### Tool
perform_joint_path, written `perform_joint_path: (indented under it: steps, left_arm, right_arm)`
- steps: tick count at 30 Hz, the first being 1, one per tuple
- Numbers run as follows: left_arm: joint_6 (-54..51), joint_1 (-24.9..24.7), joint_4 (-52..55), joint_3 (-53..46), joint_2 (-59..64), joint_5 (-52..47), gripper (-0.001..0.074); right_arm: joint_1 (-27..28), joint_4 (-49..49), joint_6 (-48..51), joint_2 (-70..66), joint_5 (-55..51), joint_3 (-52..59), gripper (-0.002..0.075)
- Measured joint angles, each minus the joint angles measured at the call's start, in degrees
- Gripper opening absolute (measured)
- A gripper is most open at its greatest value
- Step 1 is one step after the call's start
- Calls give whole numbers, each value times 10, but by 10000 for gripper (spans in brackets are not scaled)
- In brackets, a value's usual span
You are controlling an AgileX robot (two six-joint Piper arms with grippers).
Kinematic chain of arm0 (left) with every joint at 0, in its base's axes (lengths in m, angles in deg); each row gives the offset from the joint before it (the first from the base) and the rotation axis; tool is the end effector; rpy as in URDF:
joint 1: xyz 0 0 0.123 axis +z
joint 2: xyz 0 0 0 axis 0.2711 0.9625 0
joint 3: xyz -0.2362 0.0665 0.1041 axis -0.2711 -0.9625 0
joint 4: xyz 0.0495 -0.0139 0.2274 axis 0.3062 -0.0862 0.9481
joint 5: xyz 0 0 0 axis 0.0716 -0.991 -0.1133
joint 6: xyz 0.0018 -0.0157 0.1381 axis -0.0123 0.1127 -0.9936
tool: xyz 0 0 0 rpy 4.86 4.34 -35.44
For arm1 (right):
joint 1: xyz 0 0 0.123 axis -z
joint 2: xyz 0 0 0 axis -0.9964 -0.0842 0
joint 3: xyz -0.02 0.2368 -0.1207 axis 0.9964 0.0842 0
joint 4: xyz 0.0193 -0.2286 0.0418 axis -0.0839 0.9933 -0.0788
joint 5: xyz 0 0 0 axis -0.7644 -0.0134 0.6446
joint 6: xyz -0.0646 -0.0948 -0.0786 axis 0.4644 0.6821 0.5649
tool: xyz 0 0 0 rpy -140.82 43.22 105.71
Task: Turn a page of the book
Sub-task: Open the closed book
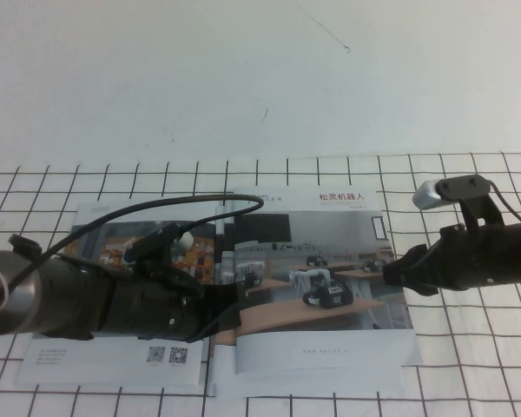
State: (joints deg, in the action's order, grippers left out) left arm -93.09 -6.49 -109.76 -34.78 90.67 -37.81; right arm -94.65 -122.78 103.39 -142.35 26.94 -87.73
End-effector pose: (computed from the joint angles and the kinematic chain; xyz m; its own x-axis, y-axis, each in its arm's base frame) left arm 0.2945 -0.1733 0.0876 -0.9286 -0.2077 -0.3073 0.0055 0.8207 -0.5713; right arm 0.3398 0.1194 0.1003 -0.7636 -0.1959 -0.6153 -0.4648 0.8282 0.3131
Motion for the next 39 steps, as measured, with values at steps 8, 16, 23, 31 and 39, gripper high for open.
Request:
perform_joint_path:
  steps: [8, 16, 23, 31, 39]
  left_arm:
    - [0, 0, 0, 0, 0, -2, -3]
    - [0, 0, 0, 0, 0, -3, -3]
    - [0, 1, 0, 0, 1, -4, -3]
    - [0, 1, 0, 0, 1, -6, -3]
    - [-4, 1, -1, 0, 1, -6, -3]
  right_arm:
    - [0, -10, 7, -31, 6, 0, 328]
    - [0, -45, 42, -41, -13, 0, 330]
    - [3, -72, 64, -18, -43, 0, 332]
    - [4, -98, 80, -5, -121, -3, 333]
    - [4, -98, 94, -11, -179, -4, 333]
